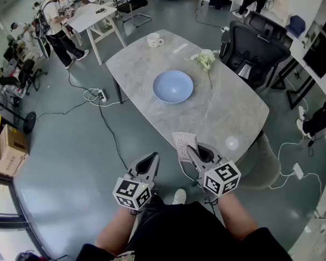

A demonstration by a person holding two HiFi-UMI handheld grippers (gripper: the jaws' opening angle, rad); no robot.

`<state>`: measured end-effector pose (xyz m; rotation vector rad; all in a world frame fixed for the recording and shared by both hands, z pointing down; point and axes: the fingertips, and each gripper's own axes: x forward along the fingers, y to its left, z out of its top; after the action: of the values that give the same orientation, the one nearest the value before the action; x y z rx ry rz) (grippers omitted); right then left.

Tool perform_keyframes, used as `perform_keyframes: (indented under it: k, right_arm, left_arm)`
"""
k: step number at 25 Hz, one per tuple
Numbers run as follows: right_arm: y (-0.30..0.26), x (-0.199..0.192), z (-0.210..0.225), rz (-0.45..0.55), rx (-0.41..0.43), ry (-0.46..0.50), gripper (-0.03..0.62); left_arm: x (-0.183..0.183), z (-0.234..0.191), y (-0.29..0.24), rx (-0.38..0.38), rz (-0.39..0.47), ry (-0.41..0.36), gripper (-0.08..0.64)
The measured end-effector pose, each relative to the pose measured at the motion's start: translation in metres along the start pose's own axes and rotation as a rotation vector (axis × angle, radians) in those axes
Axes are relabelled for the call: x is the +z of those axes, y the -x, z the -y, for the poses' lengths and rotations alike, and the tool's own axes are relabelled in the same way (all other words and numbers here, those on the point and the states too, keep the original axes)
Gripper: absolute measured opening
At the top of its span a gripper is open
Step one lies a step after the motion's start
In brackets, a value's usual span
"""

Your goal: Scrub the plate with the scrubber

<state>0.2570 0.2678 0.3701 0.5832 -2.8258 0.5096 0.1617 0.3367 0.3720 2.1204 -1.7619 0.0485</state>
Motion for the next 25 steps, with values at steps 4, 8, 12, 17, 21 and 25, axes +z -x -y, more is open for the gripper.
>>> perform_keyframes:
  k: [4,8,12,17,21,25]
  right_arm:
    - [-0.003,-0.001,-0.003,-0.003,-0.002,0.001,0.072]
    - [-0.008,0.0,-0.006,-0.005,-0.001,-0.001,0.072]
    - [-0.018,0.002,-0.012,-0.003,0.0,0.01,0.074]
    - [-0.039,0.003,-0.017,-0.018,-0.018,0.005,0.075]
    - [-0.063,0.008,-0.025,-0.019,-0.034,0.0,0.075]
    - [-0.093,0.013,-0.038,-0.02,-0.054,-0.012,0.075]
  left_arm:
    - [-0.001,-0.003,0.001,-0.003,0.002,0.005,0.017]
    - [0.0,-0.009,0.003,-0.006,0.003,0.012,0.017]
    - [0.0,-0.02,0.006,-0.009,0.002,0.025,0.017]
    - [0.0,-0.043,0.008,-0.017,-0.002,0.043,0.017]
    - [0.004,-0.07,0.012,-0.029,-0.009,0.048,0.017]
    - [0.013,-0.102,0.02,-0.045,-0.01,0.047,0.017]
